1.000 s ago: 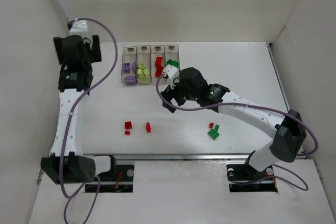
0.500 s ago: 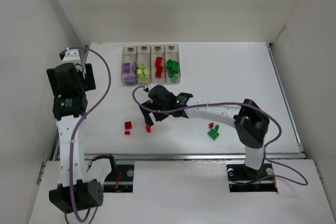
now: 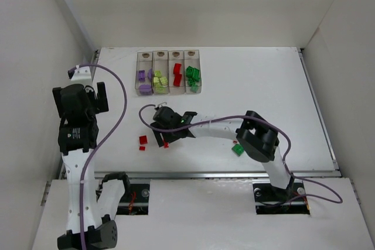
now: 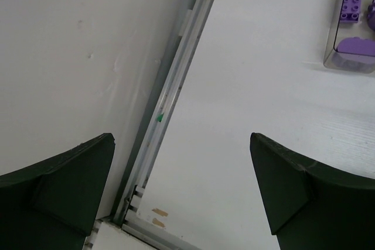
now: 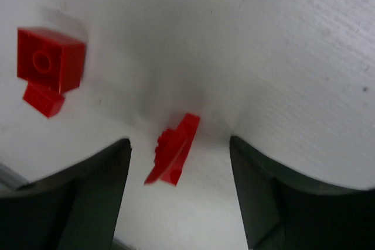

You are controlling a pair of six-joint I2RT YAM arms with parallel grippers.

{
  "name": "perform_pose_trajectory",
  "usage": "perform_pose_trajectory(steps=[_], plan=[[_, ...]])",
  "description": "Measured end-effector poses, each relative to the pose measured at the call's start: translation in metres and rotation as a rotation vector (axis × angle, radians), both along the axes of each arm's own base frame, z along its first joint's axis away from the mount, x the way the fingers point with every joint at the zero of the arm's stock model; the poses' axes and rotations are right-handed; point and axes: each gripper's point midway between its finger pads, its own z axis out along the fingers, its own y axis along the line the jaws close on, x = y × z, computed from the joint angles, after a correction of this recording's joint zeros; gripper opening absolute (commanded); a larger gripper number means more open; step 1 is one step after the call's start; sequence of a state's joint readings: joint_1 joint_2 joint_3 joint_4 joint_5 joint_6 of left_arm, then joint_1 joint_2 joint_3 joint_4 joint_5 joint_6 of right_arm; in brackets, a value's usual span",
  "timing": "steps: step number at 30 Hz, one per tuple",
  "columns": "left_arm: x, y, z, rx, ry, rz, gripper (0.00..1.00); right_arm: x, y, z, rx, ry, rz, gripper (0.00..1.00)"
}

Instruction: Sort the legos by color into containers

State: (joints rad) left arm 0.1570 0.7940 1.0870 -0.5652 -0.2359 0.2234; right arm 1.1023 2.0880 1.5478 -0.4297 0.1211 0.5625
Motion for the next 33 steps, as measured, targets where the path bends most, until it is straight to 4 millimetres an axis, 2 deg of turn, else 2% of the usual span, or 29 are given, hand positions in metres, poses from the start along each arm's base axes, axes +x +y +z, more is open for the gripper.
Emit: perform_pose_trajectory(steps=[2, 3, 4, 6, 7, 15, 18, 20, 22, 24, 26, 28, 30, 32, 33], plan=[[-0.001, -0.001, -0.003, -0.005, 0.012, -0.003, 1.0, 0.003, 0.007, -0.006, -0.001, -0.001, -0.006, 0.64], [-0.001, -0.001, -0.003, -0.005, 0.014, -0.004, 1.0, 0.004, 0.01, -0.004, 0.008, -0.005, -0.007, 0.56], [-0.001, -0.001, -0.004, -0.006, 0.016, -0.006, 1.0, 0.004, 0.011, -0.004, 0.013, -0.005, -0.009, 0.35], [-0.001, -0.002, -0.004, -0.007, 0.017, -0.007, 1.0, 0.004, 0.012, -0.008, 0.01, -0.002, -0.018, 0.16], [-0.001, -0.002, -0.004, -0.008, 0.018, -0.009, 1.0, 0.005, 0.013, -0.007, 0.012, -0.004, -0.019, 0.02], [-0.002, -0.003, -0.004, -0.011, 0.017, -0.017, 1.0, 0.006, 0.012, 0.002, 0.02, -0.016, -0.017, 0.0], [-0.002, -0.003, -0.004, -0.011, 0.017, -0.016, 1.0, 0.012, 0.01, 0.026, 0.028, -0.072, -0.001, 0.0], [-0.002, -0.004, -0.004, -0.022, 0.012, -0.01, 1.0, 0.026, 0.015, 0.056, 0.06, -0.133, 0.004, 0.0], [-0.004, 0.001, -0.003, -0.045, -0.009, 0.047, 1.0, 0.052, 0.028, 0.098, 0.128, -0.22, 0.0, 0.0], [-0.008, 0.01, -0.002, -0.076, -0.043, 0.14, 1.0, 0.089, 0.033, 0.148, 0.211, -0.318, -0.033, 0.0], [-0.013, 0.018, 0.0, -0.093, -0.071, 0.218, 1.0, 0.135, 0.026, 0.196, 0.301, -0.423, -0.101, 0.0], [-0.016, 0.021, 0.002, -0.099, -0.093, 0.246, 1.0, 0.184, 0.011, 0.23, 0.362, -0.511, -0.179, 0.0], [-0.018, 0.019, 0.002, -0.101, -0.113, 0.236, 1.0, 0.233, -0.009, 0.247, 0.395, -0.583, -0.26, 0.0], [-0.02, 0.013, -0.002, -0.101, -0.118, 0.193, 1.0, 0.28, -0.031, 0.239, 0.378, -0.624, -0.326, 0.03], [-0.021, 0.009, -0.003, -0.095, -0.118, 0.157, 1.0, 0.299, -0.038, 0.228, 0.364, -0.632, -0.345, 0.07]])
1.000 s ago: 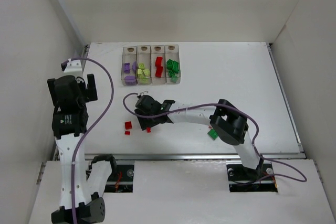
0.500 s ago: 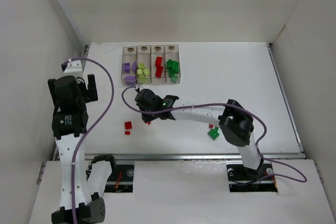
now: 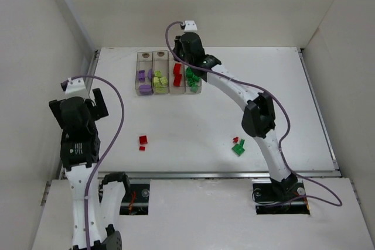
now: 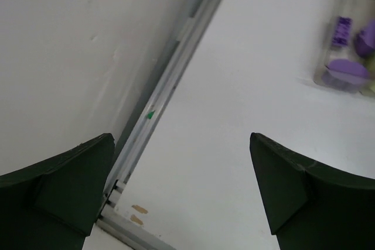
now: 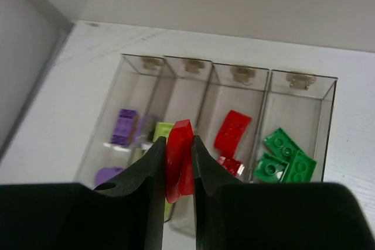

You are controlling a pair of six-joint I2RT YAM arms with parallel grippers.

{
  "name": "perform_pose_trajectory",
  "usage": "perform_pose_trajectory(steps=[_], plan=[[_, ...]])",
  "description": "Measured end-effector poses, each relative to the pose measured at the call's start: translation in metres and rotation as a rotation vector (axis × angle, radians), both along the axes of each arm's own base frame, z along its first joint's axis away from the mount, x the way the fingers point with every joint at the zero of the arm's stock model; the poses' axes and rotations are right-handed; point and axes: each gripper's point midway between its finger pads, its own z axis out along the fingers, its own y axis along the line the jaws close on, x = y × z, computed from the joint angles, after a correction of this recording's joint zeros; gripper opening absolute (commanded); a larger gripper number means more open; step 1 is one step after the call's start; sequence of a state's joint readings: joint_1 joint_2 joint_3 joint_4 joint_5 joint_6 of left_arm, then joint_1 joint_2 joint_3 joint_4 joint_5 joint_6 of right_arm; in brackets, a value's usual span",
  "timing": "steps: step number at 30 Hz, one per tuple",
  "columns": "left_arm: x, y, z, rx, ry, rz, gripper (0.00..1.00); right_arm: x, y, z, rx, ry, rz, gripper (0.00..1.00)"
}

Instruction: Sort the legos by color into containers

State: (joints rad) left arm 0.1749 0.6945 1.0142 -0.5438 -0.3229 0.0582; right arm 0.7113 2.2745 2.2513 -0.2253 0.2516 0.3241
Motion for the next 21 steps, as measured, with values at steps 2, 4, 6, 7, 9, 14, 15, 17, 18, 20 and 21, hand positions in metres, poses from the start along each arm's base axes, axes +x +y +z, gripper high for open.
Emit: perform_pose_trajectory(steps=[2, 4, 6, 7, 9, 14, 15, 17, 18, 20, 21], plan=[[-0.001, -0.013, -0.004, 0.031, 0.006, -0.111, 1.0, 0.026, -0.009, -0.036, -0.037, 0.027, -0.026, 0.17], [0.0, -0.03, -0.009, 0.073, 0.03, -0.255, 1.0, 0.036, -0.012, -0.078, -0.082, 0.075, -0.03, 0.2], [0.001, -0.05, -0.01, 0.13, 0.056, -0.423, 1.0, 0.036, -0.009, -0.119, -0.127, 0.129, -0.019, 0.37], [0.001, -0.06, -0.013, 0.151, 0.082, -0.513, 1.0, 0.034, -0.008, -0.134, -0.146, 0.153, -0.01, 0.4], [0.003, -0.079, -0.026, 0.172, 0.172, -0.689, 1.0, 0.03, -0.005, -0.151, -0.173, 0.175, 0.002, 0.45], [0.026, -0.1, -0.057, 0.151, 0.407, -0.978, 1.0, 0.025, 0.008, -0.148, -0.157, 0.163, 0.066, 1.0], [0.032, -0.101, -0.067, 0.146, 0.455, -1.02, 1.0, 0.025, 0.01, -0.147, -0.16, 0.156, 0.082, 1.0], [0.04, -0.108, -0.084, 0.152, 0.549, -1.104, 1.0, 0.024, 0.012, -0.146, -0.16, 0.155, 0.102, 1.0], [0.042, -0.115, -0.093, 0.16, 0.595, -1.15, 1.0, 0.023, 0.01, -0.145, -0.161, 0.156, 0.106, 1.0], [0.044, -0.133, -0.109, 0.199, 0.68, -1.245, 1.0, 0.02, 0.006, -0.139, -0.165, 0.157, 0.114, 1.0], [0.043, -0.146, -0.116, 0.229, 0.719, -1.306, 1.0, 0.017, 0.004, -0.134, -0.167, 0.153, 0.119, 1.0]])
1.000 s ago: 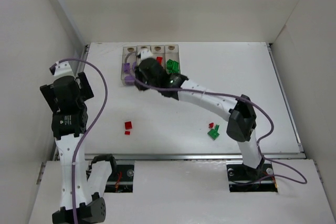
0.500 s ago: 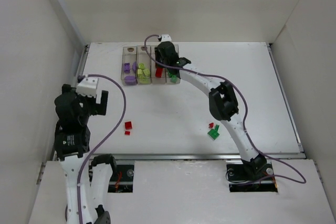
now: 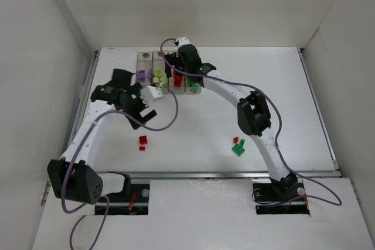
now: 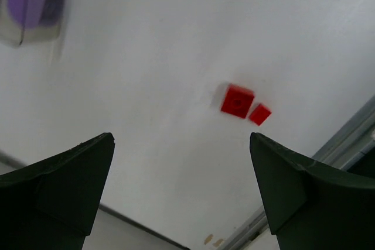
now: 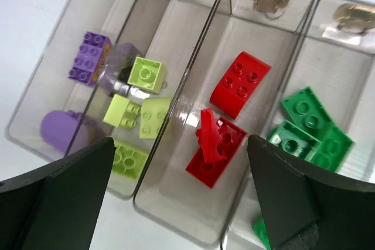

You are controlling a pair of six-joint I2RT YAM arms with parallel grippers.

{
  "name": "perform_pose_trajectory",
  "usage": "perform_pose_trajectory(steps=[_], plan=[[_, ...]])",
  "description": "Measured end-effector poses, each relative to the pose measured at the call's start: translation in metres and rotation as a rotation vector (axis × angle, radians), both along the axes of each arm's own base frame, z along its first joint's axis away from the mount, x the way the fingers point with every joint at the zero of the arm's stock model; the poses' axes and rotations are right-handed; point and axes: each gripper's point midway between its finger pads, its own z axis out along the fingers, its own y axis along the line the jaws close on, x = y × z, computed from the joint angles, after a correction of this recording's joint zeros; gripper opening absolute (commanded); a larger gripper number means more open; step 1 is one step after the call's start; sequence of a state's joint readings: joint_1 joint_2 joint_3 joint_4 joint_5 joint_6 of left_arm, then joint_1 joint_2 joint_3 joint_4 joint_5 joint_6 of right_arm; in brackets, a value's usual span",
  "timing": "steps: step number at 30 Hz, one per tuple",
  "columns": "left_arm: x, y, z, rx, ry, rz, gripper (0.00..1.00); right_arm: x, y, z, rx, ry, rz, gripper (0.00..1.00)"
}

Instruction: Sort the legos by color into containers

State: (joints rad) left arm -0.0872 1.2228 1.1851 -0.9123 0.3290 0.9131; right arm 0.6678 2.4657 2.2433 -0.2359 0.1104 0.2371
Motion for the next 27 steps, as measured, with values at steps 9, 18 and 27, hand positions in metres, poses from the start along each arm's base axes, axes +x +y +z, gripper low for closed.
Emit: perform_pose_trajectory(steps=[9, 18, 27], plan=[[-0.044, -0.057, -0.065, 0.146, 0.159, -0.337, 1.0, -0.04, -0.041, 0.122, 0.04, -0.137, 0.009, 1.0], [-0.055, -0.035, -0.129, 0.256, 0.254, -0.292, 0.97, -0.059, -0.061, 0.125, 0.015, -0.139, -0.006, 1.0], [-0.048, -0.029, -0.156, 0.287, 0.234, -0.236, 0.67, -0.062, -0.064, 0.099, -0.031, -0.087, -0.001, 1.0]])
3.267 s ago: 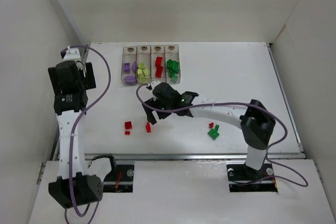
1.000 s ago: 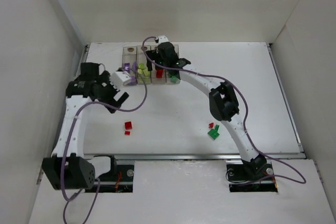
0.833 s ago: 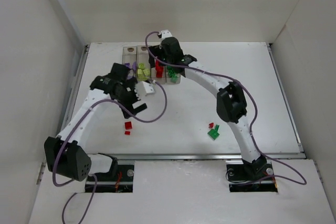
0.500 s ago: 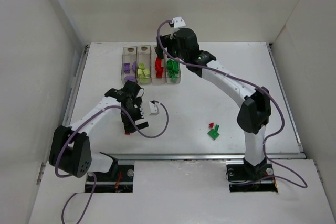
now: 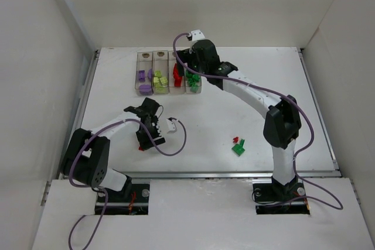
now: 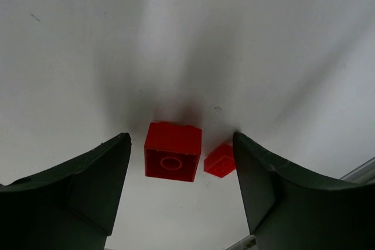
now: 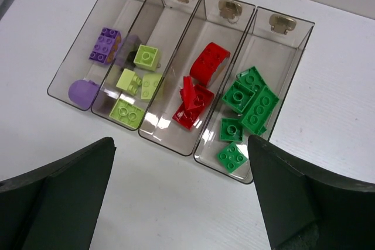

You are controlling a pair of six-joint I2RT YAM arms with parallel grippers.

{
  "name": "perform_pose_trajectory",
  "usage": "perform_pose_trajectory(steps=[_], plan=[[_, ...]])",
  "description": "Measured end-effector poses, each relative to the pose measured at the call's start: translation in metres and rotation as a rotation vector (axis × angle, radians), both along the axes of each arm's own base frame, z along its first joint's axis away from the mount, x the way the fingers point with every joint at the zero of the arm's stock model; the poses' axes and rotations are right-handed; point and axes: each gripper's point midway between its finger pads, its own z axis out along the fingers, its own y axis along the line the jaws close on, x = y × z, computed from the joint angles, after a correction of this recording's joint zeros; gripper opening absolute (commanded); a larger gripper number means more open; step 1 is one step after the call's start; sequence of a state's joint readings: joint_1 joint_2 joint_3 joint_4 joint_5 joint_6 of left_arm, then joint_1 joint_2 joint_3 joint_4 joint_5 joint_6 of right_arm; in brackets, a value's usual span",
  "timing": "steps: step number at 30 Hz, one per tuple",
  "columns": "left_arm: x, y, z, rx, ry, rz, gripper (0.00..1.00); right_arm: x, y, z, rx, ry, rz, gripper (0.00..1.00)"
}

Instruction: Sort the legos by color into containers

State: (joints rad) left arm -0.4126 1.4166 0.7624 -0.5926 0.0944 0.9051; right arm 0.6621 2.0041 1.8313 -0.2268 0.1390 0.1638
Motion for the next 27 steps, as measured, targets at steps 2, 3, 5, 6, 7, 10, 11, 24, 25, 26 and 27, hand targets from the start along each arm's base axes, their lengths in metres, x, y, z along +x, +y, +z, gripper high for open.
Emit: perform_pose_trajectory(steps=[2, 3, 5, 6, 7, 10, 11, 24, 25, 26, 27], plan=[[-0.005, 0.004, -0.006, 0.019, 0.022, 0.008, 0.65, 0.0, 0.0, 0.0, -0.001, 0.001, 0.0, 1.0], [-0.004, 0.004, -0.005, 0.021, 0.019, 0.011, 0.65, 0.0, 0.0, 0.0, -0.001, 0.0, 0.0, 1.0], [-0.004, 0.005, -0.005, 0.024, 0.017, 0.015, 0.64, 0.0, 0.0, 0.0, -0.003, -0.001, -0.001, 1.0], [-0.004, 0.005, -0.005, 0.023, 0.015, 0.016, 0.6, 0.0, -0.001, 0.0, -0.004, -0.001, -0.001, 1.0], [-0.004, 0.005, -0.005, 0.024, 0.012, 0.017, 0.52, 0.0, -0.001, 0.0, -0.004, -0.001, -0.002, 1.0], [-0.004, 0.006, -0.004, 0.024, 0.004, 0.021, 0.35, 0.0, -0.001, 0.0, -0.003, -0.002, -0.002, 1.0], [-0.003, 0.005, -0.002, 0.02, -0.002, 0.026, 0.24, 0.0, -0.001, 0.0, -0.004, -0.001, -0.002, 1.0], [0.119, -0.063, 0.123, -0.257, -0.335, 0.163, 0.0, 0.001, -0.039, 0.008, 0.02, 0.018, -0.065, 1.0], [0.14, -0.074, 0.142, -0.298, -0.382, 0.184, 0.0, 0.004, -0.052, 0.012, 0.045, 0.026, -0.088, 1.0], [0.164, -0.086, 0.158, -0.341, -0.428, 0.205, 0.0, 0.009, -0.068, 0.018, 0.072, 0.03, -0.116, 1.0], [0.184, -0.095, 0.172, -0.381, -0.467, 0.228, 0.0, 0.015, -0.087, 0.023, 0.098, 0.034, -0.155, 1.0]])
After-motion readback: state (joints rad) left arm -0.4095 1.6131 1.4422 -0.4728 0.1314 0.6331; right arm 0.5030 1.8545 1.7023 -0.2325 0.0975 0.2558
